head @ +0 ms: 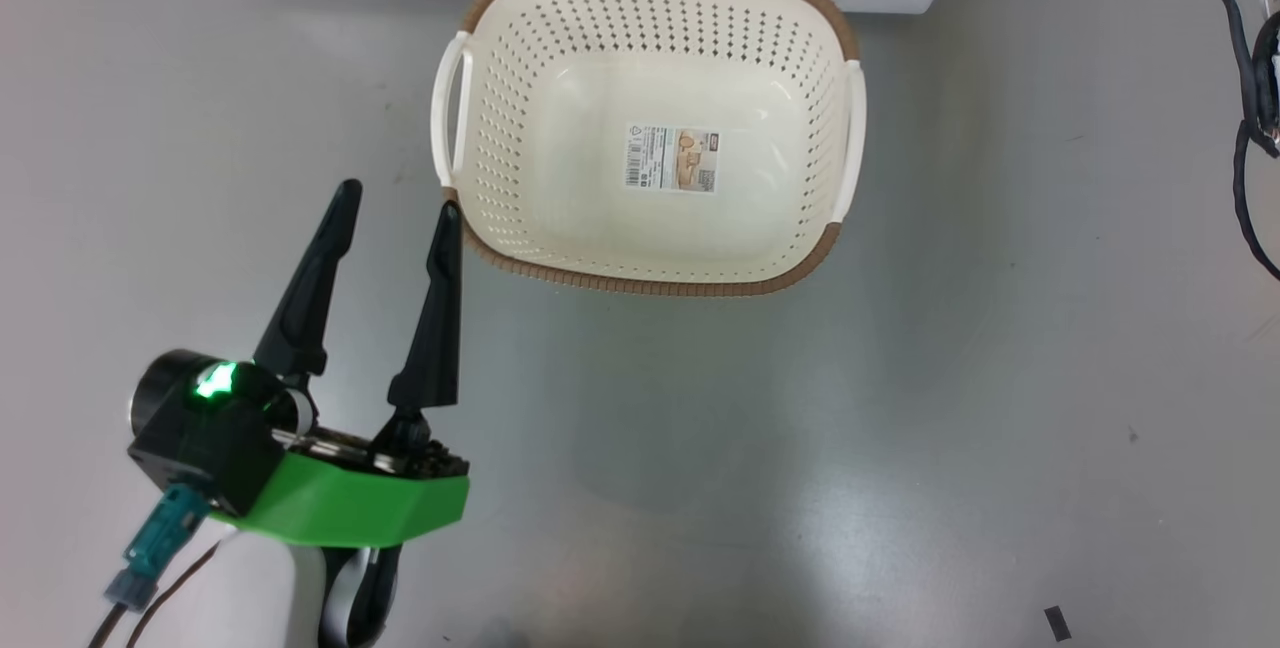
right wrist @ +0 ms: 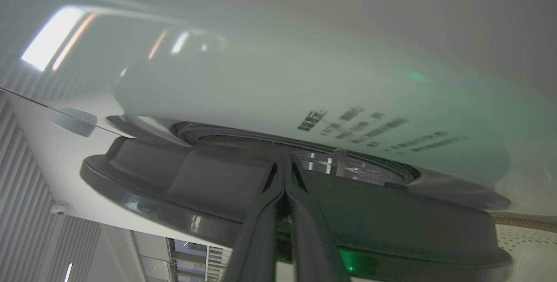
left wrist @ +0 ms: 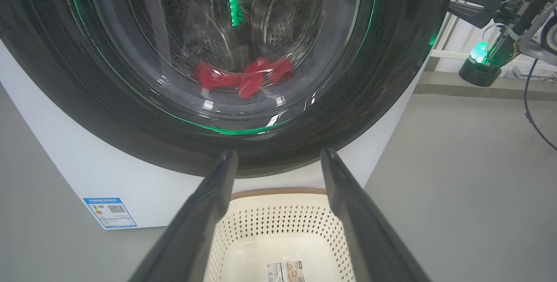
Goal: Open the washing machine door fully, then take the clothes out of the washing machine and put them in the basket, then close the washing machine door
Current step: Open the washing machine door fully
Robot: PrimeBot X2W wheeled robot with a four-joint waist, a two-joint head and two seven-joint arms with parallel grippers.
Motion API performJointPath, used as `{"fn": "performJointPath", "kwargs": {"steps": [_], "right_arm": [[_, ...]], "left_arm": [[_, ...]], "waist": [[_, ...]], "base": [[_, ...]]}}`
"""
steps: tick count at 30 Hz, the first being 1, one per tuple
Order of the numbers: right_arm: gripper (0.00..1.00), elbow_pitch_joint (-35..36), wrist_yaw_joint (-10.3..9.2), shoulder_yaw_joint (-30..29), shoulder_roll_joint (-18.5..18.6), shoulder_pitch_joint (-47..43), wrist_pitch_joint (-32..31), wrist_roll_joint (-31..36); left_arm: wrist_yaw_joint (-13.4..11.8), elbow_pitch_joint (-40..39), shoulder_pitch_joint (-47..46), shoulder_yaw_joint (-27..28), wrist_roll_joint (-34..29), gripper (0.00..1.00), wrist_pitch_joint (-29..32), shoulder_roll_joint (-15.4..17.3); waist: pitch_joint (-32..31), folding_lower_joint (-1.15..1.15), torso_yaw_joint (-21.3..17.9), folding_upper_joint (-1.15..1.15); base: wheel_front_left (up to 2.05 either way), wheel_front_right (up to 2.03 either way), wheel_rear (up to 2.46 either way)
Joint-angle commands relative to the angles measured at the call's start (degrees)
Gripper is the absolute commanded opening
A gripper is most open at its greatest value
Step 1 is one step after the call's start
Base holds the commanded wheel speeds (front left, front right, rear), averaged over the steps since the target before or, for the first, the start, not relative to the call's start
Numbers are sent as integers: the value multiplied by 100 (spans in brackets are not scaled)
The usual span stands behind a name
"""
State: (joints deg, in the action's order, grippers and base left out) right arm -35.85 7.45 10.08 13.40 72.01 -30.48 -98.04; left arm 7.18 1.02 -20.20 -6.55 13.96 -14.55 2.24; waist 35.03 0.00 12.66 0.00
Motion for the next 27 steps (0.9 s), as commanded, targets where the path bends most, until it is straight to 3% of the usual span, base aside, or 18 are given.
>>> {"fn": "performJointPath", "kwargs": {"steps": [1,27], "right_arm": [[0,113,3,5,-137,89,-41,80],[0,21,3,296,-403,-40,-1262,344]], "left_arm": [[31,-119,-25,145,30,100,-45,104],[31,16,-173,210,134,100,-45,93]], "waist": [[39,0,42,0],[-82,0,-200,0]], "base": [[0,0,0],[0,0,0]]}}
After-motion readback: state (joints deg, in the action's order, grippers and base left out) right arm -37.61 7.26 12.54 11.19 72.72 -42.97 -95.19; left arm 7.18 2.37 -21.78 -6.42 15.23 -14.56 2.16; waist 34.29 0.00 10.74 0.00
